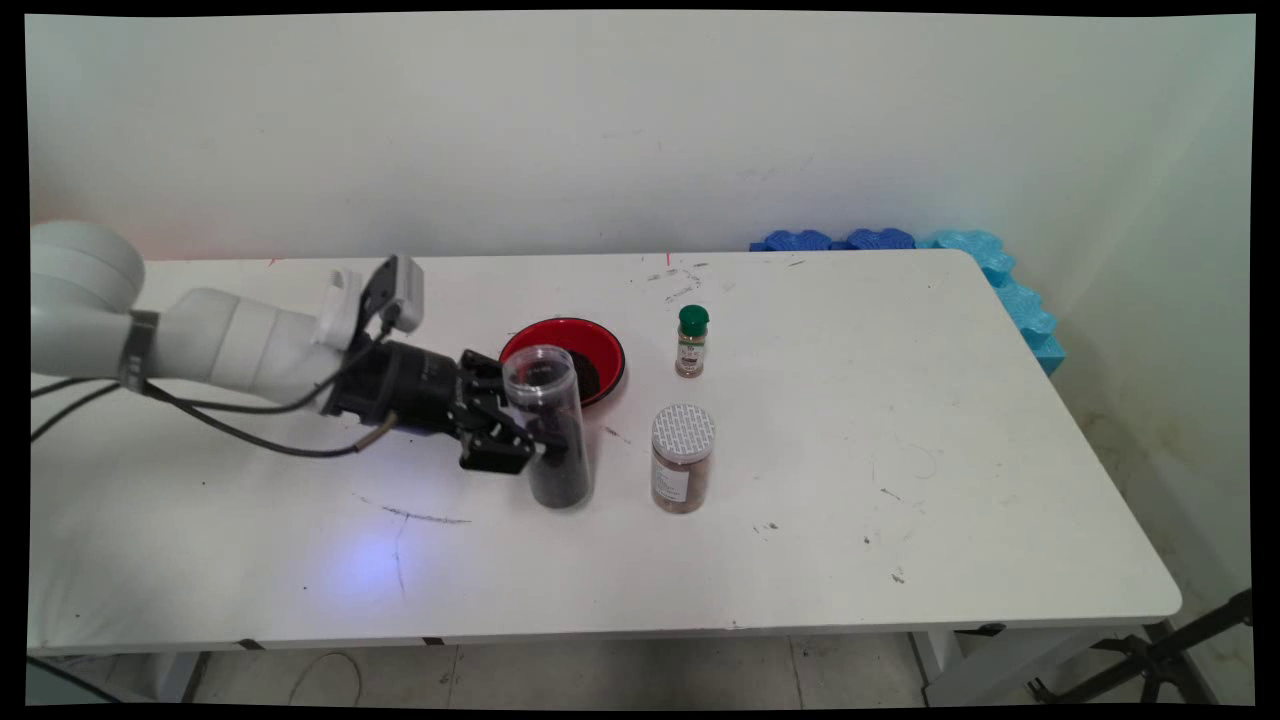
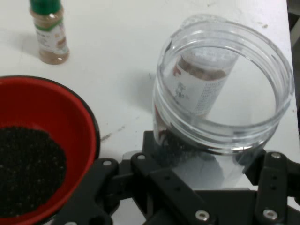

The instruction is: Pour the black seasoning powder in the red bowl

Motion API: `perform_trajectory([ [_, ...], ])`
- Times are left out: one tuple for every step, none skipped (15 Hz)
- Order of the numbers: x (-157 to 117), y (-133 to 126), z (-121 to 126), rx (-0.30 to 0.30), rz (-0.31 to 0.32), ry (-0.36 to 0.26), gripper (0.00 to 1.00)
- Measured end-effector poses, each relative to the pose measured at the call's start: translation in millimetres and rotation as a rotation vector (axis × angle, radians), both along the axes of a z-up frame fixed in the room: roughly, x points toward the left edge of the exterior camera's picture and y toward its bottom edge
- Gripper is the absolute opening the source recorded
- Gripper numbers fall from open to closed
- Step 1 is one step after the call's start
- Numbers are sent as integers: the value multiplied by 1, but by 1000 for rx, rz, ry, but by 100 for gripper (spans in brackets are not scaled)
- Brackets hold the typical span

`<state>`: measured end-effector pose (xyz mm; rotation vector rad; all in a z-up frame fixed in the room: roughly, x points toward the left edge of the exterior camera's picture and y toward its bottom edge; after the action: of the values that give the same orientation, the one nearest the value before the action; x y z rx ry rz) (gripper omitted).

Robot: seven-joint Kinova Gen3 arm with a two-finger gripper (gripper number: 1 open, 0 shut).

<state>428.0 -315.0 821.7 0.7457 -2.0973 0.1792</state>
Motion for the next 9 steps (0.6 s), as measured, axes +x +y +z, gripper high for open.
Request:
perform_trajectory([
  [3, 0, 6, 3, 6, 7, 0],
  [5, 0, 12, 8, 10, 14, 0],
  [7, -1, 18, 16, 14, 28, 0],
  [8, -1, 26, 27, 19, 45, 0],
  [8, -2, 32, 38, 23, 62, 0],
  [8, -4, 39, 54, 30, 84, 0],
  [8, -6, 47, 68, 33, 103, 0],
  [9, -7, 52, 79, 35, 118, 0],
  [9, -10, 59, 90, 40, 134, 0],
])
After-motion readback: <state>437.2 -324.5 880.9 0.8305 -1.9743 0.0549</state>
